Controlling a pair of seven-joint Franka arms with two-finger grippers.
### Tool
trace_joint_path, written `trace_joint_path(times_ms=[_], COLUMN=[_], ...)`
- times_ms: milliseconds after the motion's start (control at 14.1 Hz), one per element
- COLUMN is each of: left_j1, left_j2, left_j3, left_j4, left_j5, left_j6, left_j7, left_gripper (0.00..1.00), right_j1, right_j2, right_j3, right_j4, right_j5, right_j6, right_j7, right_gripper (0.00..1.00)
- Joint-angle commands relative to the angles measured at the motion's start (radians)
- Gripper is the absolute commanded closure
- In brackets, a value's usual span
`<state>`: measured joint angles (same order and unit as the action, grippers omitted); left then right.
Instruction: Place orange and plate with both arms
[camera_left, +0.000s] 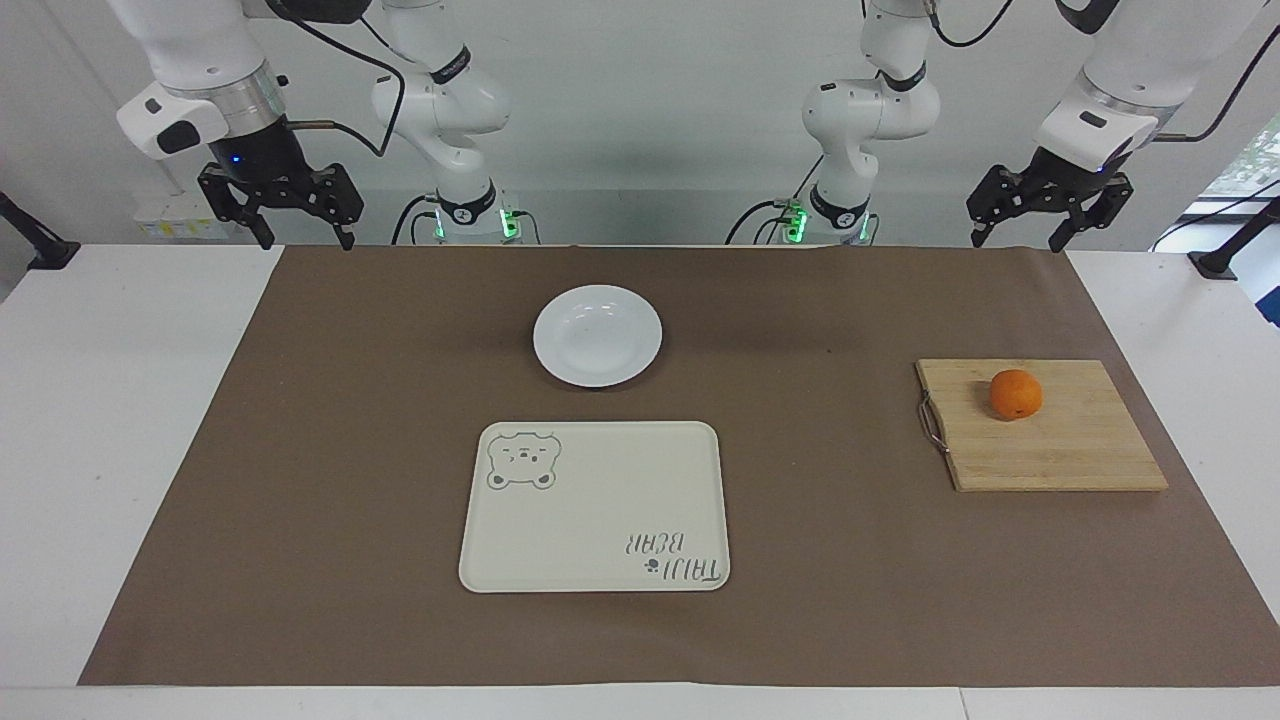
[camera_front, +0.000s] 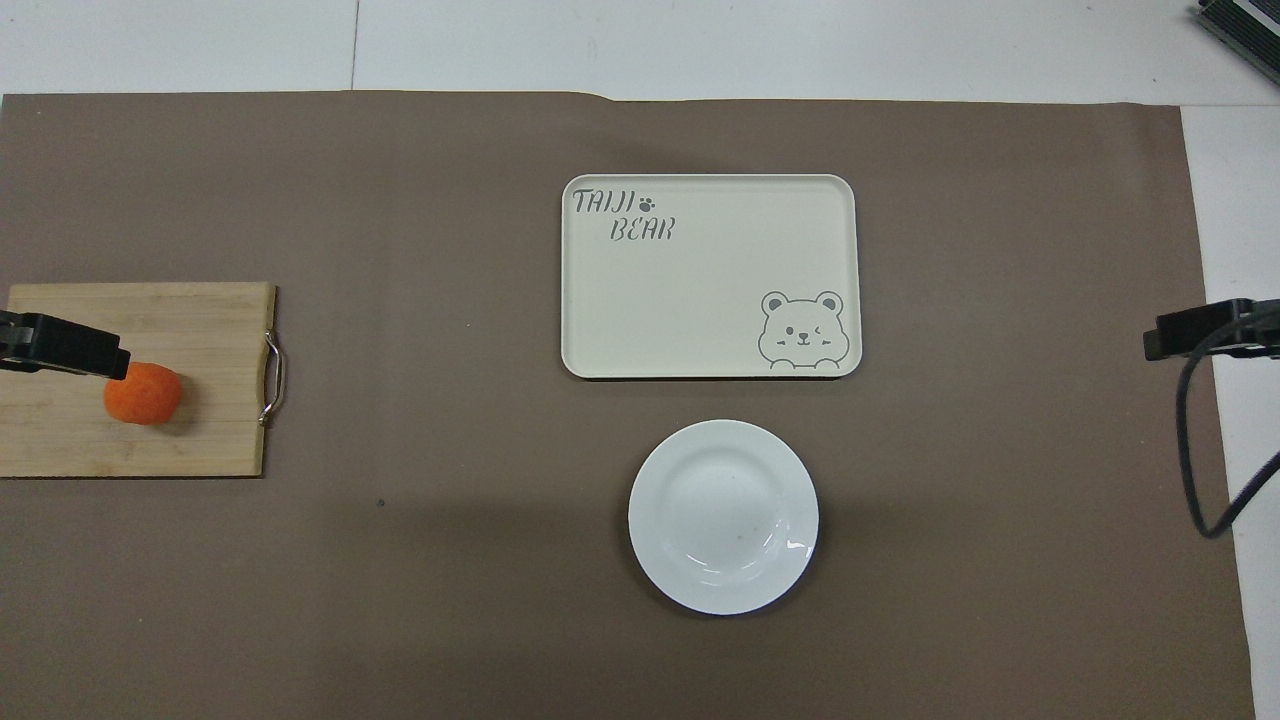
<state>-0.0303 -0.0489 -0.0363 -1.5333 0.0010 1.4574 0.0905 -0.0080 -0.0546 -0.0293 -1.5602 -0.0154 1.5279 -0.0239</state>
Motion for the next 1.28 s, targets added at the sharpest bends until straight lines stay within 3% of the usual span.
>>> trace_joint_path(times_ms=[0,1210], left_j1=[0.010,0.046], left_j2=[-0.047,-0.052], left_j3=[-0.004,-0.001], left_j4=[-0.050,-0.067], left_j5=[0.008,0.008], left_j6=[-0.023,0.014], left_j7=[0.011,0.020], left_gripper=[0.00,0.00], right_j1=[-0.010,-0.010], right_j2=[-0.016,-0.016], right_j3=[0.006,0.006], right_j4=[-0.017,-0.017], right_j5=[0.014,0.014], right_j6=[-0.005,-0.005], right_j7=[0.007,0.007], right_gripper=[0.00,0.00])
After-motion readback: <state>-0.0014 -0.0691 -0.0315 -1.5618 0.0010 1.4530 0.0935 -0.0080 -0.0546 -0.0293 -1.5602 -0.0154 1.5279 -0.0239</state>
